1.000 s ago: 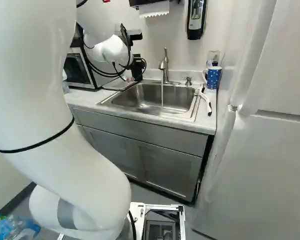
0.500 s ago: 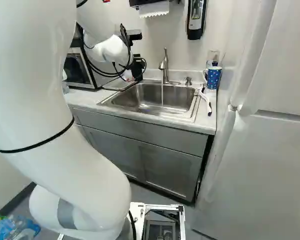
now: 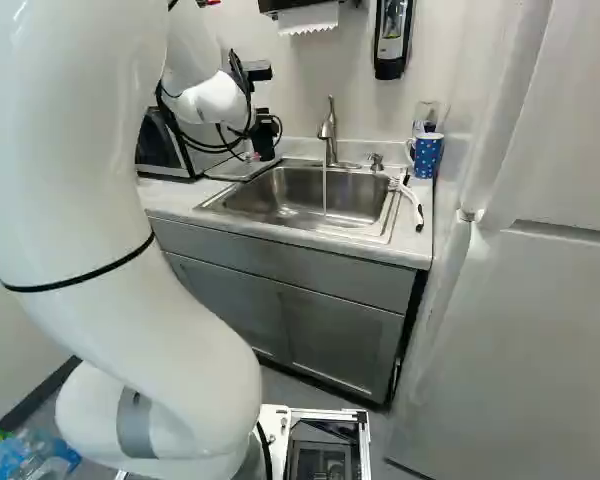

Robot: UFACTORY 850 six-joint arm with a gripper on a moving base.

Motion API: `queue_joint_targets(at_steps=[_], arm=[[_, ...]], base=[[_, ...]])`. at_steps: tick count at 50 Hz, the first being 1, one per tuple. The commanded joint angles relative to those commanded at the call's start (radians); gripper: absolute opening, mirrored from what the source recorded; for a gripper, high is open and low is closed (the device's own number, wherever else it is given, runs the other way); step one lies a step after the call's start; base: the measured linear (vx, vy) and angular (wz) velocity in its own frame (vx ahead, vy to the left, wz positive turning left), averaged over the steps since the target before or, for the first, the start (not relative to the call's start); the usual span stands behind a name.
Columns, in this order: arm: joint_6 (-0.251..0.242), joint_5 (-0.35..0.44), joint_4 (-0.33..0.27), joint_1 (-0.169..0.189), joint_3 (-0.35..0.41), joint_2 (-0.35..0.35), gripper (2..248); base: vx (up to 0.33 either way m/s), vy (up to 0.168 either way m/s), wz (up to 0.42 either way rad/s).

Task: Rinse the cup and place it in the tray

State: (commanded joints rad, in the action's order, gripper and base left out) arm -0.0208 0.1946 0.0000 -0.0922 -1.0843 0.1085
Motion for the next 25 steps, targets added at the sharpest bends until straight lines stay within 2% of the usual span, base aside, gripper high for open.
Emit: queue_joint_targets(at_steps=[25], arm=[[0.000,0.000,0.000,-0.064,-0.078,0.073,124]], base=[[0.000,0.000,0.000]])
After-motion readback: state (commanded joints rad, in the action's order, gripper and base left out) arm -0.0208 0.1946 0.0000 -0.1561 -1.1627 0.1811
